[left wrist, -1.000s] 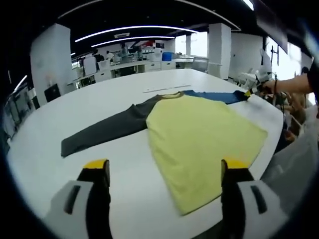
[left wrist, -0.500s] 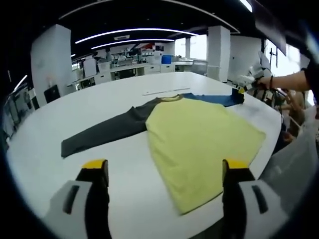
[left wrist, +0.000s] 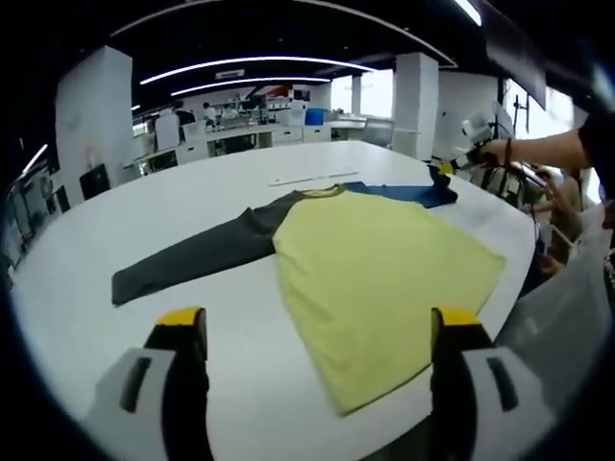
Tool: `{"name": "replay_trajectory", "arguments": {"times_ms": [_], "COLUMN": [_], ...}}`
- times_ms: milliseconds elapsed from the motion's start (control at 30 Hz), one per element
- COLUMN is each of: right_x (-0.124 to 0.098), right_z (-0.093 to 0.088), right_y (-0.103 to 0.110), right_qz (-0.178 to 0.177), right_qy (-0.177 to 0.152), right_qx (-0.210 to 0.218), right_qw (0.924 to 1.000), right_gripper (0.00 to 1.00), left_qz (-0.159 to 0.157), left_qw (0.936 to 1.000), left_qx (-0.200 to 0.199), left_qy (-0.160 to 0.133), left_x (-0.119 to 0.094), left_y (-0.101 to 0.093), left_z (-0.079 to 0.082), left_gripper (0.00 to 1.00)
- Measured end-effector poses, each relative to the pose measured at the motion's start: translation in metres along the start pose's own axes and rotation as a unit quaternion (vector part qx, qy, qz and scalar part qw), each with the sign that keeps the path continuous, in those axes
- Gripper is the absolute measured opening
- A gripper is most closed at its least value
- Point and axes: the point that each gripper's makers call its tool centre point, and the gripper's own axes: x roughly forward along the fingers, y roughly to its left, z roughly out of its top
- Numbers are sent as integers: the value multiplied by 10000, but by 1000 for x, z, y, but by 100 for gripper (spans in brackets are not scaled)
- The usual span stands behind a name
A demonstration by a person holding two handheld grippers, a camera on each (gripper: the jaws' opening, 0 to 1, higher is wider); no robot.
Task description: Fold the garment on the visible template until the final outline fits inside the template.
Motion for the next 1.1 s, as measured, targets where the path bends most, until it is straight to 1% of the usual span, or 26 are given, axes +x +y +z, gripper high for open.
{"name": "replay_trajectory", "arguments": {"times_ms": [67,167,200,300,333,433,633,667,767,1100], "right_x": [2,6,6,10,11,15,22,23,27,40], "right_z": [3,8,10,14,16,23,34,36,38,55], "right_y": [10,17,24,30,36,46,69,79,90,125], "right_qz": [58,128,156,224,266,346,461,494,547,781], "right_qy": [-5,-2,1,-1,-1,-1,-17,-3,40,80], "right_qx": [3,-19,-52,-85,-97,-133,-246,-278,-387,-590], "right_qw": [10000,9999,9999,9997,9996,9993,9986,9984,9977,9952], "right_gripper": [0,0,0,0,0,0,0,0,0,0], "left_qz": [13,14,6,-14,-16,-42,-87,-103,-131,-155], "left_qw": [10000,9999,9999,9998,9998,9999,9999,9999,9999,9999], "left_qx": [9,37,45,68,71,29,15,19,18,14], "left_qy": [68,138,143,164,164,121,125,106,59,3], "left_x": [0,0,0,0,0,0,0,1,1,-1], "left_y": [0,0,-1,-1,-1,-1,-1,-2,-3,-4], "left_z": [-3,-6,-6,-8,-8,-7,-8,-7,-5,-5], "left_gripper": [94,94,95,95,95,95,95,95,95,94]}}
